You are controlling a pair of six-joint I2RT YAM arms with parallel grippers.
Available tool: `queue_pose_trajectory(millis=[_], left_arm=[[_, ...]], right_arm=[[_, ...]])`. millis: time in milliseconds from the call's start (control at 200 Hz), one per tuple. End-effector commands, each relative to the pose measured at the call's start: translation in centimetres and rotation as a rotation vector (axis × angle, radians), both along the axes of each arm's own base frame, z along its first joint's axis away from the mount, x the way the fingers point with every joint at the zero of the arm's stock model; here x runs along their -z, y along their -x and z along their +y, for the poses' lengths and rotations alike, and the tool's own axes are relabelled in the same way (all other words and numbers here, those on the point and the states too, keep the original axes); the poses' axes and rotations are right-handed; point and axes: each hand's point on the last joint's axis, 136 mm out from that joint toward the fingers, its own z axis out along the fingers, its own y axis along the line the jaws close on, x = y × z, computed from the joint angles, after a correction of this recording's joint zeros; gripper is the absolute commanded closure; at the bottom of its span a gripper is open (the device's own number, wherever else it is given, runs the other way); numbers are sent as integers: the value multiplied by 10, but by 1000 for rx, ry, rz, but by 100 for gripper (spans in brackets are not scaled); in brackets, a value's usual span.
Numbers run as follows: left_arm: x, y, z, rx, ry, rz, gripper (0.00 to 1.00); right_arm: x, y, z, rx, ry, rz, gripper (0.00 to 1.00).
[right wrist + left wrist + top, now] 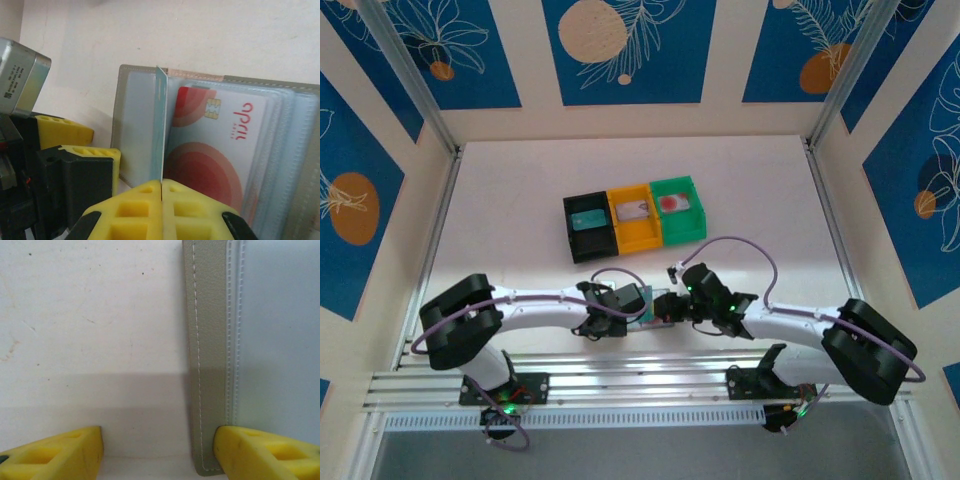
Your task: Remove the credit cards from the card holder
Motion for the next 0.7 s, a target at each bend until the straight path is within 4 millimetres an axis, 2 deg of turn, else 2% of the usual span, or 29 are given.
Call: queue_pose_trajectory(millis=[0, 170, 400, 540, 695], left_arm=[[39, 26, -30, 60, 134, 126, 35], [25, 19, -26, 66, 129, 94, 35], [-7, 4, -19, 83, 184, 18, 34], [-41, -7, -22, 143, 283, -67, 32], [-93, -17, -21, 236, 413, -214, 29]], right_arm=[[6, 3, -15, 12, 37, 0, 100], [0, 4, -24, 23, 24, -10, 100], [-21, 5, -34, 21, -17, -47, 100], [-34, 9, -31, -27, -47, -45, 100], [-47, 16, -22, -112, -78, -46, 100]])
